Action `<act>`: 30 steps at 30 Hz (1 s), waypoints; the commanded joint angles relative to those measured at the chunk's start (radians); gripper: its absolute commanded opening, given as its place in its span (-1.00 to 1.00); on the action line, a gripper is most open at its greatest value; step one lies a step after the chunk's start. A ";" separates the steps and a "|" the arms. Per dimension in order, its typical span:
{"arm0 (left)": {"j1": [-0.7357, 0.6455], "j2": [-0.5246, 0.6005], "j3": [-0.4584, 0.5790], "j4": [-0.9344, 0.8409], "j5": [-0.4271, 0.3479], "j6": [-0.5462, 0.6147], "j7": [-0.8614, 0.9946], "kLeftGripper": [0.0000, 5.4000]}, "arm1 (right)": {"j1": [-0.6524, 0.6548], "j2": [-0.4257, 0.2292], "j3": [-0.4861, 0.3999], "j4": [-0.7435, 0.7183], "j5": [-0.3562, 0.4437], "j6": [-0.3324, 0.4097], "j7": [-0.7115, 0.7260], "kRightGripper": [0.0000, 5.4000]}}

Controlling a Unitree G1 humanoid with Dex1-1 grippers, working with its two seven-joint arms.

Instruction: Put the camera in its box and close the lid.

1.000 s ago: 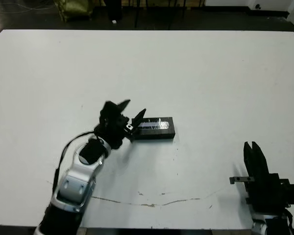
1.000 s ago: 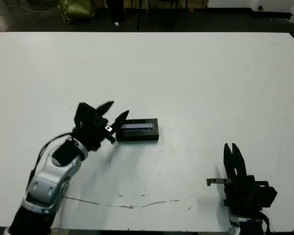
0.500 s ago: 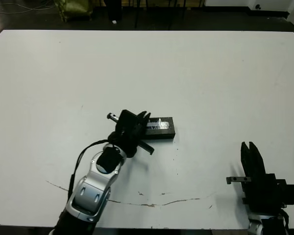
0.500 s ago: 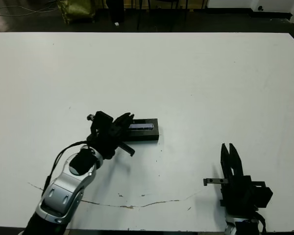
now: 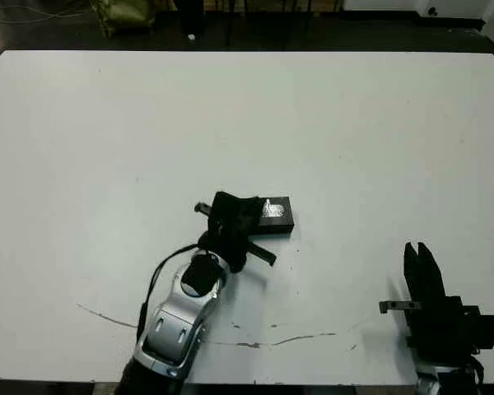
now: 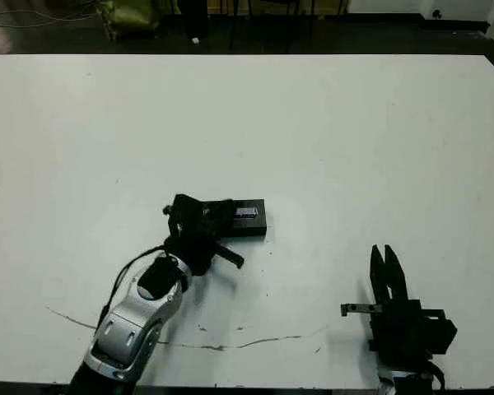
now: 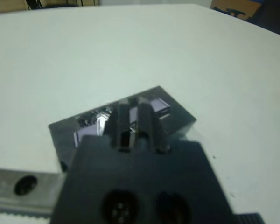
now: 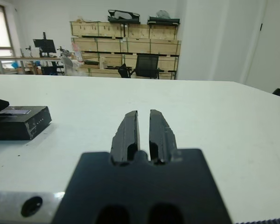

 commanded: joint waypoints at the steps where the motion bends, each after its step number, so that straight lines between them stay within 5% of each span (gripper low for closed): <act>1: 0.033 0.002 0.022 0.004 -0.034 0.133 -0.003 -0.99 | 0.023 0.005 0.004 -0.013 -0.014 0.011 -0.016 -1.00; 9: 0.023 0.037 0.047 -0.029 -0.066 0.329 -0.006 -0.99 | 0.006 0.007 0.009 0.025 0.011 -0.010 -0.005 -1.00; 16: -0.005 0.054 0.104 0.034 -0.070 0.332 0.009 -0.99 | 0.002 0.006 0.008 0.029 0.007 0.001 -0.013 -1.00; 22: 0.022 0.054 0.162 -0.148 -0.137 0.356 -0.007 -0.99 | 0.004 -0.005 0.007 0.004 0.005 0.018 -0.009 -1.00; 30: 0.107 0.138 0.248 -0.440 -0.178 0.140 -0.046 -0.99 | 0.008 -0.023 0.022 -0.126 0.009 0.111 -0.009 -1.00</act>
